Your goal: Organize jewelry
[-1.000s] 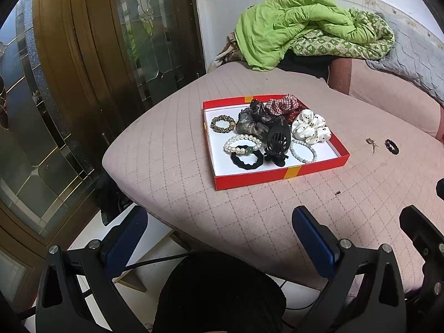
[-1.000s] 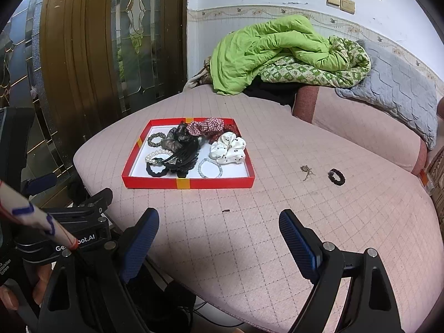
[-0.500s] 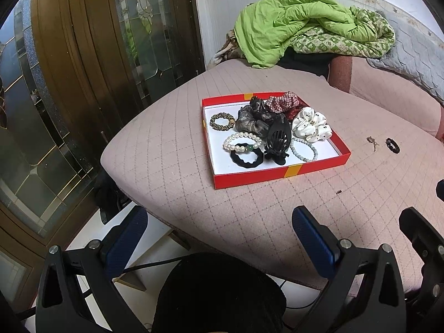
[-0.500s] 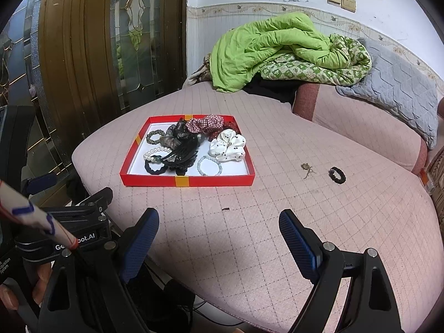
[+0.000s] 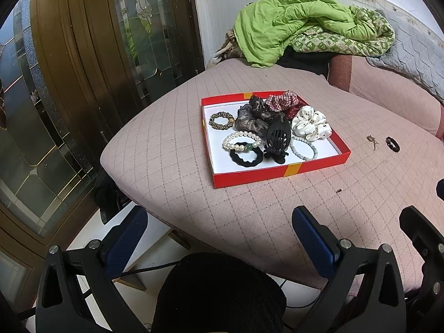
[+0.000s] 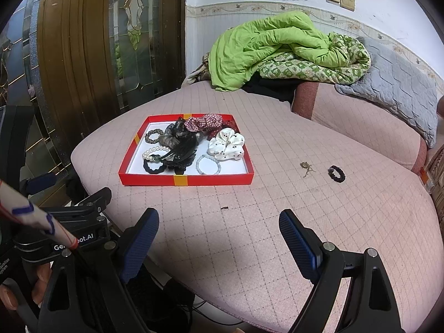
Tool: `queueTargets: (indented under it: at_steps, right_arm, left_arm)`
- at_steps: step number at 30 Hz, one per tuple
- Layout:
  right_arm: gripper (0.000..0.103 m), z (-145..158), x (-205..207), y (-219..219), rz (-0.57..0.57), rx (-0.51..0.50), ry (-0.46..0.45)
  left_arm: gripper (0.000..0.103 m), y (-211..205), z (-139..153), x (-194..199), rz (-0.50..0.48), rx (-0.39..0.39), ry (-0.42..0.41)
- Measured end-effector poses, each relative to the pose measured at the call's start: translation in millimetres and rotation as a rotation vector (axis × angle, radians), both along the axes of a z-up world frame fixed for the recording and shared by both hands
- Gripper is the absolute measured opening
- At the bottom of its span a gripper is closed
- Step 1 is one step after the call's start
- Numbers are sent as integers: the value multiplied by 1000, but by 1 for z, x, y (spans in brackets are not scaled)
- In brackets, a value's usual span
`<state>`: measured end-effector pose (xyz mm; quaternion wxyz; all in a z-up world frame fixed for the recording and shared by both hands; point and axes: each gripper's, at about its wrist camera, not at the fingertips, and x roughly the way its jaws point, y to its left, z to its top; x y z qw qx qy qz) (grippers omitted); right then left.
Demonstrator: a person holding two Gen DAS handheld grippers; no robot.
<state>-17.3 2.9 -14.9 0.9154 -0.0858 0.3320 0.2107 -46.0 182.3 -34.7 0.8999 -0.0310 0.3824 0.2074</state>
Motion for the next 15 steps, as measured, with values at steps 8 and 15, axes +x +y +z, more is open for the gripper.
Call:
queueTargets:
  at_steps: [8,15]
  right_arm:
    - [91,0,0,-1,2,0,2]
    - [91,0,0,-2,3,-1,2]
  left_arm:
    - [103,0,-1,-1,2,0,0]
    - [103,0,-1,0,1,1,1]
